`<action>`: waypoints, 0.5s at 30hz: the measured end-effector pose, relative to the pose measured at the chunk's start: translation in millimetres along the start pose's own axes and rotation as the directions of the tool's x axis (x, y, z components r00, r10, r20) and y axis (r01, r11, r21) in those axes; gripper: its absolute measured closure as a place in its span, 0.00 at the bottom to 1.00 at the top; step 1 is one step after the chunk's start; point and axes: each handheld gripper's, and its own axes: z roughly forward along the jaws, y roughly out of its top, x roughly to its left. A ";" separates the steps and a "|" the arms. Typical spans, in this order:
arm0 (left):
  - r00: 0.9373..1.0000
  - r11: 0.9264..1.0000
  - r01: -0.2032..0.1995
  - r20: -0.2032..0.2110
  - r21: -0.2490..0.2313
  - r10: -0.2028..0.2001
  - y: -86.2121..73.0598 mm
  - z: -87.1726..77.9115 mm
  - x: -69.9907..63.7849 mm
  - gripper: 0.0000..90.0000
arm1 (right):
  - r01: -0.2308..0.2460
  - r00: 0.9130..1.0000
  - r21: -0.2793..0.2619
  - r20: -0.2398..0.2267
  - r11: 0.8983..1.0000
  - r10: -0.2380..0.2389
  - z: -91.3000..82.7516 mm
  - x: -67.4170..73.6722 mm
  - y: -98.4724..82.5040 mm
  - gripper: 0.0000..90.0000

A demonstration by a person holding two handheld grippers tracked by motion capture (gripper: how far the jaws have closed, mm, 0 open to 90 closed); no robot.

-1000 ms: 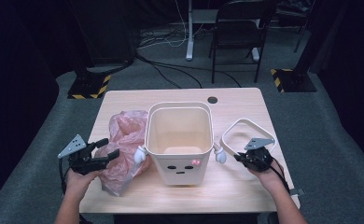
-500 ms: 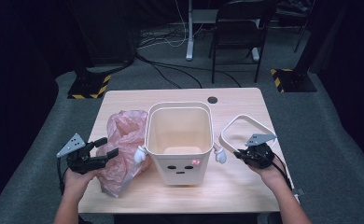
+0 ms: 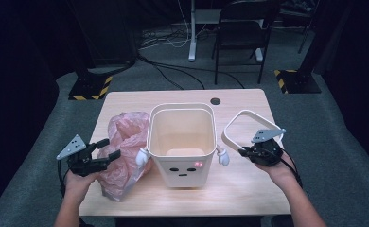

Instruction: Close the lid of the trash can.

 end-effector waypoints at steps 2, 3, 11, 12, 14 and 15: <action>1.000 1.000 -0.005 0.005 -0.005 0.005 0.8 0.4 -1.2 0.28 | 0.013 1.000 -0.004 0.001 1.000 -0.013 -4.3 1.5 5.1 0.93; 1.000 1.000 -0.005 0.005 -0.005 0.005 1.0 0.4 -1.6 0.28 | 0.020 1.000 -0.005 0.000 1.000 -0.020 -6.3 2.8 8.1 0.93; 1.000 1.000 -0.013 0.011 -0.008 0.013 1.3 -0.7 -1.6 0.28 | 0.035 0.999 -0.015 -0.012 0.999 -0.036 -13.0 4.5 21.8 0.92; 1.000 1.000 -0.013 0.010 -0.009 0.013 1.3 -0.8 -1.6 0.28 | 0.037 0.999 -0.018 -0.012 0.999 -0.037 -13.5 4.2 23.2 0.92; 1.000 1.000 -0.012 0.007 -0.014 0.012 1.5 -1.4 -1.5 0.28 | 0.040 0.999 -0.020 -0.012 0.999 -0.040 -14.9 3.8 25.8 0.92; 1.000 1.000 -0.011 0.008 -0.016 0.011 1.6 -1.6 -1.4 0.28 | 0.044 0.999 -0.022 -0.011 0.999 -0.044 -15.9 3.6 27.5 0.92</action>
